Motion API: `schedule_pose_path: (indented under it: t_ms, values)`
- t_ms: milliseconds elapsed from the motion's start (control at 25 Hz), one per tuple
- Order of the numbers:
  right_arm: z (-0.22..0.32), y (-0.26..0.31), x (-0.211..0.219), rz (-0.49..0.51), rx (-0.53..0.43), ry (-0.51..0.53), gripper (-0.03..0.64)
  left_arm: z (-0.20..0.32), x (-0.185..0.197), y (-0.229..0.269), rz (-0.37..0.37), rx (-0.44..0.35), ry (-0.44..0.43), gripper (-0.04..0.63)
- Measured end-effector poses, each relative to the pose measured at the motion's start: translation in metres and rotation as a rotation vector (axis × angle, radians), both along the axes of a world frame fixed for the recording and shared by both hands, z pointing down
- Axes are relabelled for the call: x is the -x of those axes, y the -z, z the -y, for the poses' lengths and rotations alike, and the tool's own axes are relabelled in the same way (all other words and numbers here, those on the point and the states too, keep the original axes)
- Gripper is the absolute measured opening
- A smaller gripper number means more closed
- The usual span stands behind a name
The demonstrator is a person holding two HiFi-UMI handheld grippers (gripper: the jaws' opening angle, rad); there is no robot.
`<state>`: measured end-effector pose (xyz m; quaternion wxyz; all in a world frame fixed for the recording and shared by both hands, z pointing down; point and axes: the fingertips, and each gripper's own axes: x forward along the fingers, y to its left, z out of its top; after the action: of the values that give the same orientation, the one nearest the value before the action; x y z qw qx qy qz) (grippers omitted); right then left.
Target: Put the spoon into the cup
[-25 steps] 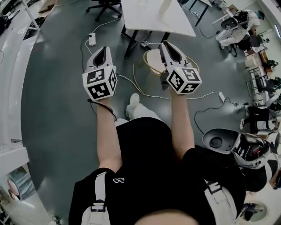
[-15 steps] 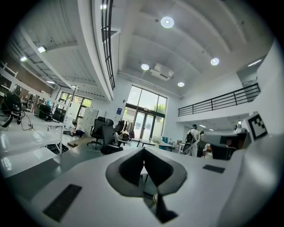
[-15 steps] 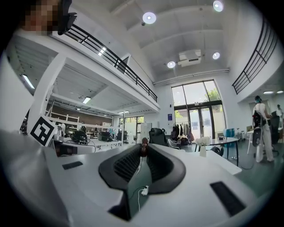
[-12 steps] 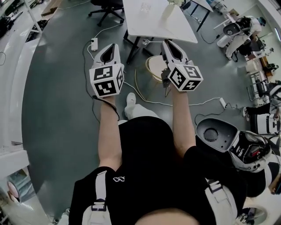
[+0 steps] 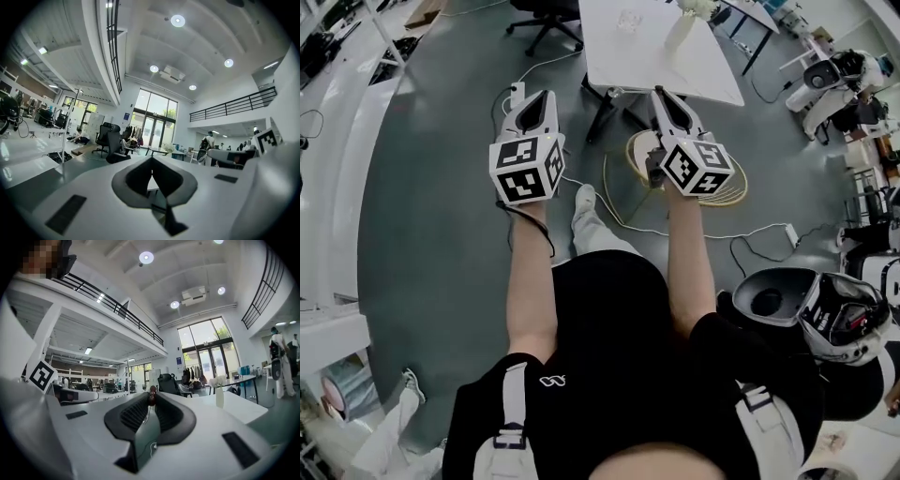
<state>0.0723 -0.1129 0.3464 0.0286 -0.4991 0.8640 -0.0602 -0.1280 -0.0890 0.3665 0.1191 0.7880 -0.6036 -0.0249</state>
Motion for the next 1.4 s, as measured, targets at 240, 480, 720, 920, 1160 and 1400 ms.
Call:
schedule_pose_path:
  t_ms: [240,480,720,920,1160,1400]
  values:
    - [-0.041,0.012,0.038,0.05,0.012,-0.027,0.054,-0.039,0.026,0.022,0.056,-0.006,0.005,0.017]
    - [0.008,-0.011,-0.014,0.115,0.082,-0.072,0.054,0.008,-0.019,0.011,0.087,0.034,-0.013,0.017]
    - [0.007,-0.007,-0.028,0.102,0.09,-0.136,0.054,0.012,-0.036,0.01,0.066,0.05,-0.088,0.017]
    - [0.056,0.006,-0.042,0.052,0.098,-0.136,0.054,0.052,-0.054,0.014,0.031,0.054,-0.1,0.017]
    - [0.113,0.016,-0.036,0.03,0.069,-0.121,0.054,0.103,-0.06,0.013,0.036,0.039,-0.104,0.017]
    - [0.139,0.018,-0.035,0.029,0.062,-0.105,0.054,0.132,-0.063,0.015,0.04,0.036,-0.105,0.017]
